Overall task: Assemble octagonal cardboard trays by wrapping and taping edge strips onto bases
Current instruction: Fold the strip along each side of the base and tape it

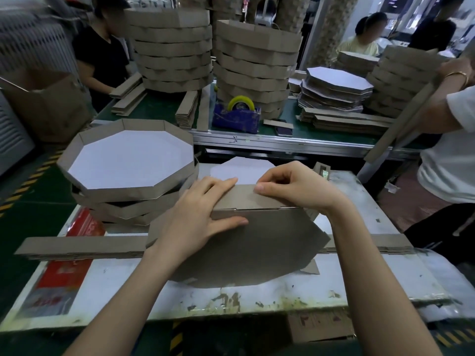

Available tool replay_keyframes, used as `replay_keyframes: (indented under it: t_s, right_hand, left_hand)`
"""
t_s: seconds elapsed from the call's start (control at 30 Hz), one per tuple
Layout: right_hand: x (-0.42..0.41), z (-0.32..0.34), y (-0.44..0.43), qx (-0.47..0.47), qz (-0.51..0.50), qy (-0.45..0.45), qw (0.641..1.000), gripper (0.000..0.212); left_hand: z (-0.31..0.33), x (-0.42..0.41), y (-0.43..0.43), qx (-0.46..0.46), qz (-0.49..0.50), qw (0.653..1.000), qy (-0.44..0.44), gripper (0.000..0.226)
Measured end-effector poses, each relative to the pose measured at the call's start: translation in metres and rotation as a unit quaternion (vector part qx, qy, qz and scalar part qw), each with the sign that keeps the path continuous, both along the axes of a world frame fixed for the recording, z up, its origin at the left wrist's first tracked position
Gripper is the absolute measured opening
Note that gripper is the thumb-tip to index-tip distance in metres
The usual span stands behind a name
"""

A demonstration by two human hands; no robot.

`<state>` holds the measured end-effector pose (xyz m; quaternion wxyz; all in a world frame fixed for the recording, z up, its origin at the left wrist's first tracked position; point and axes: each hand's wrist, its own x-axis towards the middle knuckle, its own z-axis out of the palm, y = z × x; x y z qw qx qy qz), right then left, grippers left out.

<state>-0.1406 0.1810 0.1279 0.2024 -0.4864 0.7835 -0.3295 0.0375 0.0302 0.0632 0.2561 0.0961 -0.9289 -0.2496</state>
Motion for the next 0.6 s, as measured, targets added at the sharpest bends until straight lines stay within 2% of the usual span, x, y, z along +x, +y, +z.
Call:
replay_keyframes:
  t_s: [0.13, 0.27, 0.6]
  right_hand:
    - [-0.005, -0.002, 0.012, -0.005, -0.033, -0.034, 0.999, 0.034]
    - [-0.003, -0.006, 0.011, -0.048, -0.048, -0.060, 0.996, 0.031]
    - [0.004, -0.009, 0.001, -0.065, -0.072, -0.061, 0.993, 0.024]
  left_hand:
    - [-0.002, 0.000, 0.002, 0.008, -0.009, 1.000, 0.020, 0.079]
    - [-0.002, -0.002, 0.003, 0.019, -0.008, 0.999, 0.025, 0.078]
    - [-0.001, 0.002, -0.001, 0.037, 0.017, 0.999, 0.028, 0.076]
